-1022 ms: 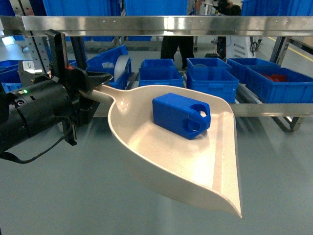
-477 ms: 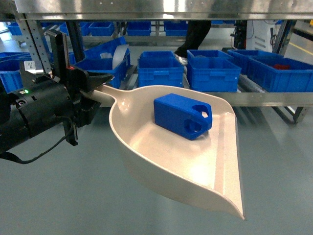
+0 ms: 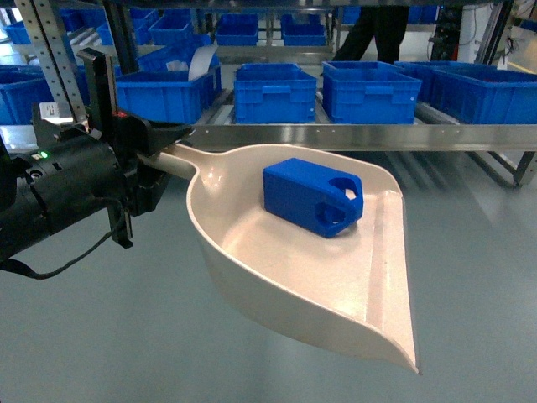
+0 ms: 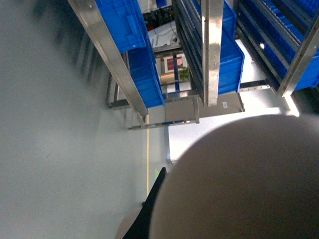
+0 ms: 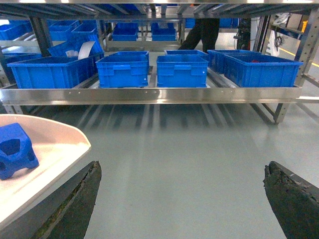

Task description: Place part in tray to right shelf

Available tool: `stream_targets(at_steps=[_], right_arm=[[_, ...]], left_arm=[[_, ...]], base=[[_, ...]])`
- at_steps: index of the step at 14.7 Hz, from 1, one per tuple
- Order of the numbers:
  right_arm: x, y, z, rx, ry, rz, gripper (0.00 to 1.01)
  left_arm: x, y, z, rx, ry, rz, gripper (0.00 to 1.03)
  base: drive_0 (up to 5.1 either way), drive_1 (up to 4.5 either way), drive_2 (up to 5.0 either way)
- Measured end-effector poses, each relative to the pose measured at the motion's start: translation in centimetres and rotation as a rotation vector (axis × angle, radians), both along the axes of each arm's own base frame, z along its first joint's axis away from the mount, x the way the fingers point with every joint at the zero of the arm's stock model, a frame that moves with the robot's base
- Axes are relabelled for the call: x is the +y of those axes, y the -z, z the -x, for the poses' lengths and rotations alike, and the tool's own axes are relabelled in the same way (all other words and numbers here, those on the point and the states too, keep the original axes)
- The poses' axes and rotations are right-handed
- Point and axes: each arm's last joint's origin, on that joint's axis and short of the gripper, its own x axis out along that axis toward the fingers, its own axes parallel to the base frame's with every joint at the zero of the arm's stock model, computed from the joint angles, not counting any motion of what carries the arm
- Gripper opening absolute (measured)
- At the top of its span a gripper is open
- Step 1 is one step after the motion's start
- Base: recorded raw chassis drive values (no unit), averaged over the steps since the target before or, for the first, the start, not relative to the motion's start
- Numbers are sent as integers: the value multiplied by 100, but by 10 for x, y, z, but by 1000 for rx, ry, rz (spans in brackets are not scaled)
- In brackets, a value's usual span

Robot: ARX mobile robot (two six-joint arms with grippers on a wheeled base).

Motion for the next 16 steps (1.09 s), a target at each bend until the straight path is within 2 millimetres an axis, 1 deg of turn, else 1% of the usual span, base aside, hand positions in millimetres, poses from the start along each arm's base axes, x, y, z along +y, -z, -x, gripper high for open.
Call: stream_targets(at_steps=[15, 16], right_arm=[[0, 0, 0, 0, 0, 0, 98], [0, 0, 0, 2, 0, 0, 98]], left_arm=[[0, 0, 0, 1, 0, -1, 13], [0, 0, 0, 2, 0, -1, 13]], base=[[0, 0, 0], [-3, 397, -403]])
